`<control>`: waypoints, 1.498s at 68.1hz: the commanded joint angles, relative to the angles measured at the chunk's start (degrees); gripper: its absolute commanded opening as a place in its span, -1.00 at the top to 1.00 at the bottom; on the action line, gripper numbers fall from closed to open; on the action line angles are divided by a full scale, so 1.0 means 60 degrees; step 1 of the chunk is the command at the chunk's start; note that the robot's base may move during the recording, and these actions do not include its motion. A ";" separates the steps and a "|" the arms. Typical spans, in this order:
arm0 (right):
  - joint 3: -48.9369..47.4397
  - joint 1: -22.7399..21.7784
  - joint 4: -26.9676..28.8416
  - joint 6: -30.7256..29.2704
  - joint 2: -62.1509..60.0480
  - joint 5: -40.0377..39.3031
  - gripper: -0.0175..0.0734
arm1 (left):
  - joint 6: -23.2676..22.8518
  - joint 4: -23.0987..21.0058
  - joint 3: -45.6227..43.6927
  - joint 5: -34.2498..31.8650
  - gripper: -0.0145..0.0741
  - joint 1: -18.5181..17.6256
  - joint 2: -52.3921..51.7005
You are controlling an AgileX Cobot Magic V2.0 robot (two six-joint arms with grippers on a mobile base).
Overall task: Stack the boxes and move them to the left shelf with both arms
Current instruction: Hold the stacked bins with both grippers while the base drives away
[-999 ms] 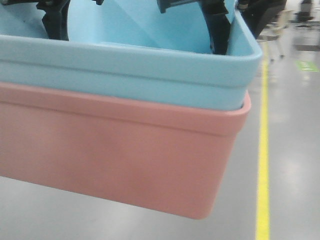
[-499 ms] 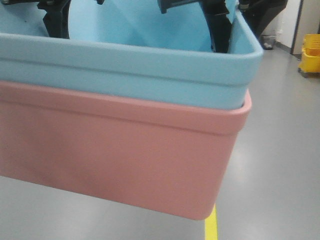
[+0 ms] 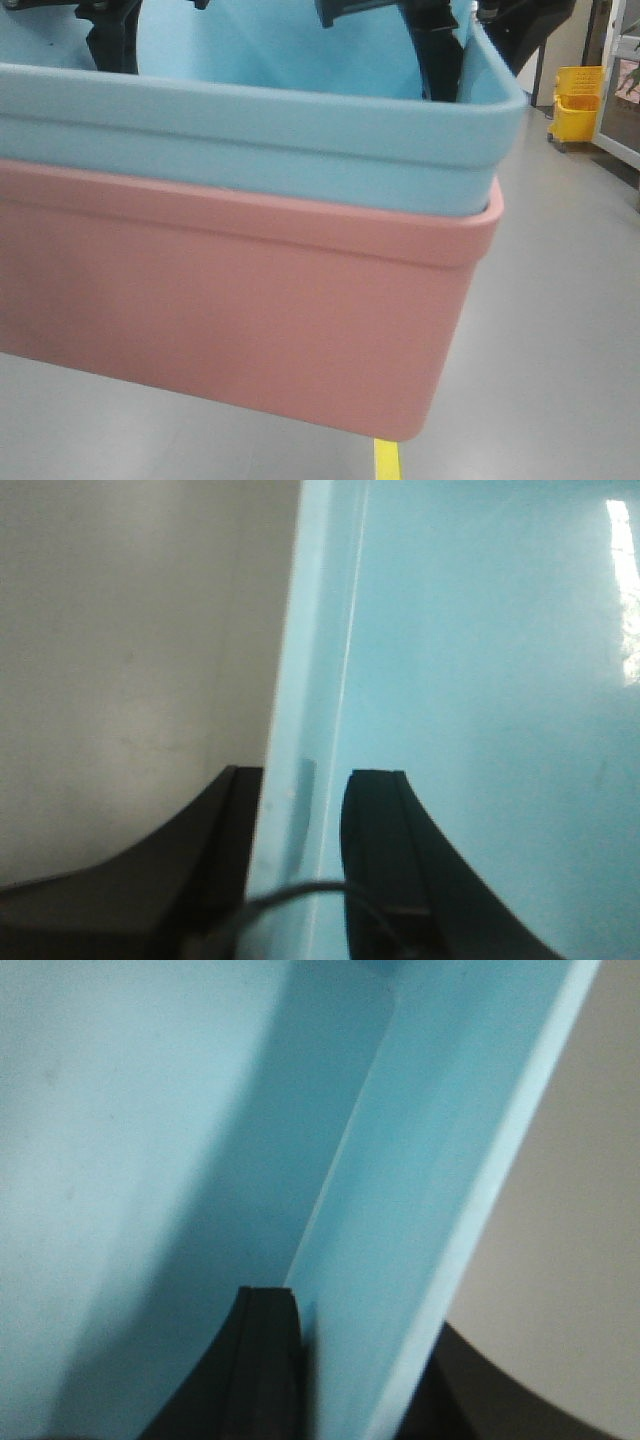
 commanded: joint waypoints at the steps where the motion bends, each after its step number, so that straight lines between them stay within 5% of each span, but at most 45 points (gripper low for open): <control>1: -0.0483 0.0195 -0.0109 0.0126 -0.0288 -0.3013 0.49 | 0.0371 -0.1398 -0.0452 -0.2306 0.70 -0.0591 -0.0461; 102: -0.0483 0.0195 -0.0109 0.0126 -0.0288 -0.2999 0.49 | 0.0371 -0.1398 -0.0452 -0.2306 0.70 -0.0591 -0.0461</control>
